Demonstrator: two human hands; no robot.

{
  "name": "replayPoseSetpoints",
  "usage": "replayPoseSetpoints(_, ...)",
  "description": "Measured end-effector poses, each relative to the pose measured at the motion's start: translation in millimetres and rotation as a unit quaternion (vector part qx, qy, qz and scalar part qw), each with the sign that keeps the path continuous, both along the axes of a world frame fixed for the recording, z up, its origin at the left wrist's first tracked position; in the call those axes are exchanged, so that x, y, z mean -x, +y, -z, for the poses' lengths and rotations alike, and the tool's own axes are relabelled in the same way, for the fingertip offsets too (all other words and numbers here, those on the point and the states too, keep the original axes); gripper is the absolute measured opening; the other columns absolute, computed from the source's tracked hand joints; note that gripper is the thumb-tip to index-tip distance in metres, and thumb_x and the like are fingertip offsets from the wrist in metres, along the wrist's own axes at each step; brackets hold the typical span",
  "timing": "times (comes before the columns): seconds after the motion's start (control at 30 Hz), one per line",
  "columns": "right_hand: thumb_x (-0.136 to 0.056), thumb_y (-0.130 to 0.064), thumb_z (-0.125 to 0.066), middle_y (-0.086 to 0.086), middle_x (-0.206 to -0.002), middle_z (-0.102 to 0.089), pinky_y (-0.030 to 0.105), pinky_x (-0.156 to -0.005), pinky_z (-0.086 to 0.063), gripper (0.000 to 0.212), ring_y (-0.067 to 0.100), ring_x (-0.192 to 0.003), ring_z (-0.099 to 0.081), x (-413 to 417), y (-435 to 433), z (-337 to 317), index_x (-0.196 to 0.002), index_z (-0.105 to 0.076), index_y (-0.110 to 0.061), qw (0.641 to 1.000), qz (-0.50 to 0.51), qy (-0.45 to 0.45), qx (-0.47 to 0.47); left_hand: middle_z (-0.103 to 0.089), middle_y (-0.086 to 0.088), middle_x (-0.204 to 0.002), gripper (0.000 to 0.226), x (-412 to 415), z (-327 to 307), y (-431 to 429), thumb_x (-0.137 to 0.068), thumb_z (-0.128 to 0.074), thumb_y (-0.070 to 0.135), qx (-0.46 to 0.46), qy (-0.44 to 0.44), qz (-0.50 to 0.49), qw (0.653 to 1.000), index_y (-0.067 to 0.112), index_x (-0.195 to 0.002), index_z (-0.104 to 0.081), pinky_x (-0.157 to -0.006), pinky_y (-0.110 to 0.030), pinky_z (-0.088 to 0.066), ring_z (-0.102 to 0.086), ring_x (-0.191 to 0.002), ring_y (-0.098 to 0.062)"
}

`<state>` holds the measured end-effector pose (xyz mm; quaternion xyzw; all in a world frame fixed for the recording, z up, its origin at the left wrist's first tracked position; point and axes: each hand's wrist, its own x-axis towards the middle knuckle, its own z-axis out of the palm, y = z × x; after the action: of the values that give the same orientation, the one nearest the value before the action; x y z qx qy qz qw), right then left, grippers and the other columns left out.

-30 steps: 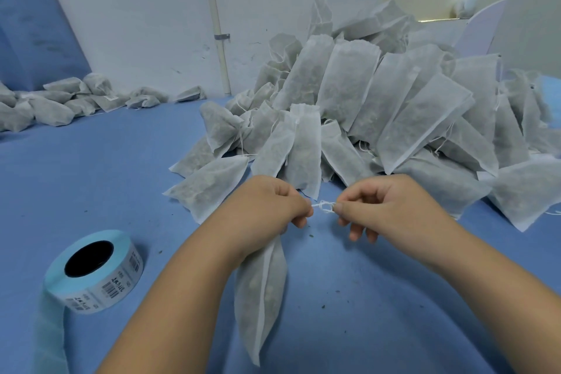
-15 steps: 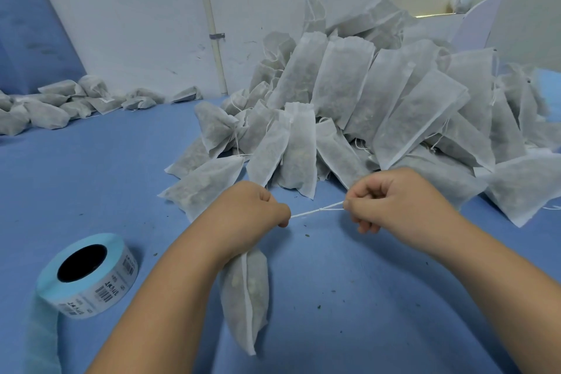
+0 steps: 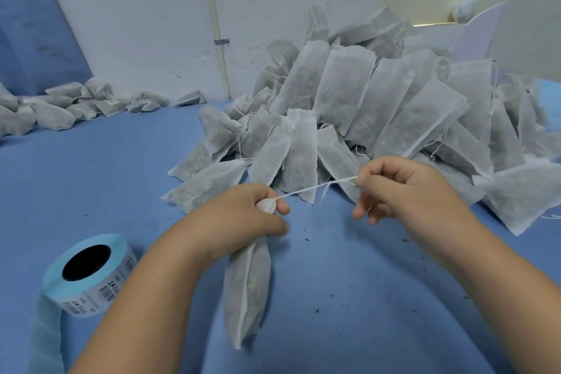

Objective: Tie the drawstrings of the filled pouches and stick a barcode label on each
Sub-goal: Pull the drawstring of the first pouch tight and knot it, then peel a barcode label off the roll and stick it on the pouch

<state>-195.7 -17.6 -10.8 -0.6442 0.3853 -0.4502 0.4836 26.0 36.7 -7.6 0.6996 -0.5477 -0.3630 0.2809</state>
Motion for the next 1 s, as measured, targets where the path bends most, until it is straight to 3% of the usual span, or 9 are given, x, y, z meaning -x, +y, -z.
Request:
replayPoseSetpoints(0.17, -0.090, -0.002, -0.058, 0.004, -0.061, -0.063, 0.023, -0.049, -0.050, 0.025, 0.020, -0.060, -0.069, -1.9, 7.1, -3.3, -0.069, -0.063, -0.014, 0.998, -0.007, -0.044, 0.033, -0.059, 0.004, -0.074, 0.036, -3.6, -1.2, 1.7, -0.085, -0.059, 0.053, -0.039, -0.132, -0.058, 0.989, 0.017, -0.083, -0.060, -0.066, -0.030, -0.043, -0.055, -0.065, -0.017)
replayPoseSetpoints(0.27, -0.084, -0.010, -0.063, 0.004, -0.062, -0.065, 0.027, -0.052, -0.049, 0.019, 0.019, -0.059, -0.066, -8.4, 16.3, 0.9, -0.068, -0.064, -0.020, 0.994, -0.041, 0.011, 0.100, -0.074, -0.002, -0.094, 0.055, -5.8, 0.7, 0.0, -0.082, -0.055, 0.063, -0.038, 0.000, -0.078, 0.996, 0.013, -0.098, -0.071, -0.095, -0.045, -0.052, -0.070, -0.088, -0.024)
replayPoseSetpoints(0.33, -0.077, -0.016, -0.063, 0.000, -0.064, -0.065, 0.022, -0.054, -0.046, 0.012, 0.011, -0.056, -0.058, -16.4, 24.6, 5.8, -0.067, -0.063, -0.023, 0.981, -0.050, 0.075, 0.173, -0.075, -0.007, -0.104, 0.056, -0.7, 2.8, -1.8, -0.083, -0.056, 0.064, -0.029, 0.121, -0.088, 0.988, 0.016, -0.106, -0.071, -0.101, -0.051, -0.049, -0.070, -0.101, -0.028)
replayPoseSetpoints(0.47, -0.076, -0.017, -0.062, -0.011, -0.067, -0.057, 0.011, -0.060, -0.039, 0.008, 0.004, -0.066, -0.054, -30.9, 35.8, 15.3, -0.069, -0.061, -0.022, 0.923, -0.071, 0.209, 0.314, -0.075, -0.008, -0.103, 0.041, 13.8, 9.0, -8.3, -0.098, -0.050, 0.051, 0.004, 0.257, -0.136, 0.957, 0.017, -0.113, -0.068, -0.095, -0.047, -0.054, -0.072, -0.097, -0.025)
replayPoseSetpoints(0.6, -0.080, -0.020, -0.062, -0.010, -0.073, -0.055, 0.033, -0.063, -0.047, 0.007, 0.011, -0.071, -0.053, -34.9, 35.8, 22.3, -0.074, -0.060, -0.022, 0.899, -0.064, 0.275, 0.334, -0.076, -0.008, -0.095, 0.038, 22.2, 13.4, -12.0, -0.100, -0.050, 0.045, 0.010, 0.319, -0.153, 0.935, 0.012, -0.108, -0.067, -0.080, -0.039, -0.060, -0.073, -0.088, -0.024)
replayPoseSetpoints(0.7, -0.083, -0.023, -0.062, -0.010, -0.077, -0.054, 0.036, -0.066, -0.047, 0.007, 0.009, -0.076, -0.051, -33.9, 33.1, 23.1, -0.076, -0.061, -0.023, 0.889, -0.047, 0.304, 0.338, -0.067, -0.009, -0.076, 0.021, 22.3, 14.8, -12.0, -0.097, -0.054, 0.026, -0.004, 0.377, -0.147, 0.915, 0.007, -0.094, -0.061, -0.059, -0.033, -0.056, -0.068, -0.067, -0.024)
replayPoseSetpoints(0.83, -0.086, -0.027, -0.061, -0.011, -0.082, -0.055, 0.029, -0.066, -0.045, 0.008, 0.007, -0.081, -0.049, -32.8, 30.4, 24.0, -0.079, -0.063, -0.025, 0.887, -0.022, 0.321, 0.330, -0.055, -0.009, -0.072, 0.005, 19.6, 13.3, -11.8, -0.090, -0.054, 0.012, -0.022, 0.477, -0.113, 0.871, 0.006, -0.090, -0.053, -0.056, -0.032, -0.057, -0.062, -0.060, -0.023)
replayPoseSetpoints(0.93, -0.087, -0.026, -0.062, -0.013, -0.084, -0.056, 0.025, -0.067, -0.044, 0.007, 0.006, -0.082, -0.048, -31.4, 27.2, 24.3, -0.081, -0.066, -0.026, 0.889, -0.007, 0.324, 0.325, -0.064, -0.010, -0.064, 0.011, 22.9, 16.2, -11.5, -0.091, -0.060, 0.015, 0.000, 0.487, -0.135, 0.863, 0.005, -0.088, -0.059, -0.055, -0.033, -0.059, -0.068, -0.058, -0.022)
replayPoseSetpoints(1.0, -0.087, -0.024, -0.063, -0.014, -0.087, -0.057, 0.027, -0.070, -0.045, 0.006, 0.005, -0.084, -0.051, -31.1, 25.5, 25.4, -0.084, -0.069, -0.024, 0.888, -0.016, 0.324, 0.326, -0.074, -0.014, -0.080, 0.019, 25.0, 17.8, -11.9, -0.094, -0.060, 0.022, -0.004, 0.476, -0.137, 0.869, 0.005, -0.099, -0.063, -0.060, -0.038, -0.061, -0.072, -0.069, -0.026)
